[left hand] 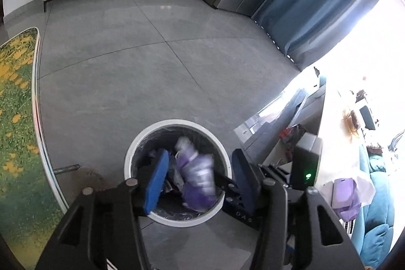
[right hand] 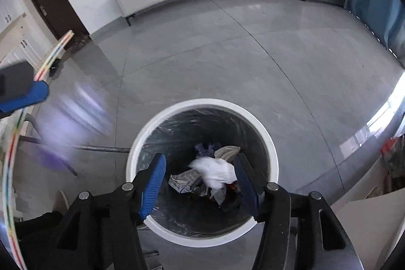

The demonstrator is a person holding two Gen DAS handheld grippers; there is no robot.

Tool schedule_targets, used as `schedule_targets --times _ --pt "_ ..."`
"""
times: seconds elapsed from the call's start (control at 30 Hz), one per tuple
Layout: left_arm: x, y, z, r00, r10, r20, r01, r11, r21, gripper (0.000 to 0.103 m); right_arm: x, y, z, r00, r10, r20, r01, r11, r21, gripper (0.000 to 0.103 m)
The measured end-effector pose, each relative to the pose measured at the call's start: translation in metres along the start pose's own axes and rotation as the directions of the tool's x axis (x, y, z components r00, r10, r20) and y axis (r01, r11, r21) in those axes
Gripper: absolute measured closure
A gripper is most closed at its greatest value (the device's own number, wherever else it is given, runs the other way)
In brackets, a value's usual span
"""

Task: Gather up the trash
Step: 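Carry both items over the white bin and open both grippers, then move both open tools back over the last white bags on the table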

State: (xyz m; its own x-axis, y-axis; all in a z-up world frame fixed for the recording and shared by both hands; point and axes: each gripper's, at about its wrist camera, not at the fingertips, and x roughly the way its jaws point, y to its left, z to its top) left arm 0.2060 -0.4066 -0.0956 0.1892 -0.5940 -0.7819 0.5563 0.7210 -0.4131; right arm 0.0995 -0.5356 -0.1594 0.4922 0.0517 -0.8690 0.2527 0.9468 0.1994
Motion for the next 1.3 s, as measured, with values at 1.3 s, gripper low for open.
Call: schedule_targets --times 1.3 --pt "-0.377 0.131 -0.174 0.538 0.722 0.436 -0.637 0.686 -0.351 0.039 -0.193 0.305 -0.016 0.921 0.294 0.256 -0.163 0.887 -0.432 0.023"
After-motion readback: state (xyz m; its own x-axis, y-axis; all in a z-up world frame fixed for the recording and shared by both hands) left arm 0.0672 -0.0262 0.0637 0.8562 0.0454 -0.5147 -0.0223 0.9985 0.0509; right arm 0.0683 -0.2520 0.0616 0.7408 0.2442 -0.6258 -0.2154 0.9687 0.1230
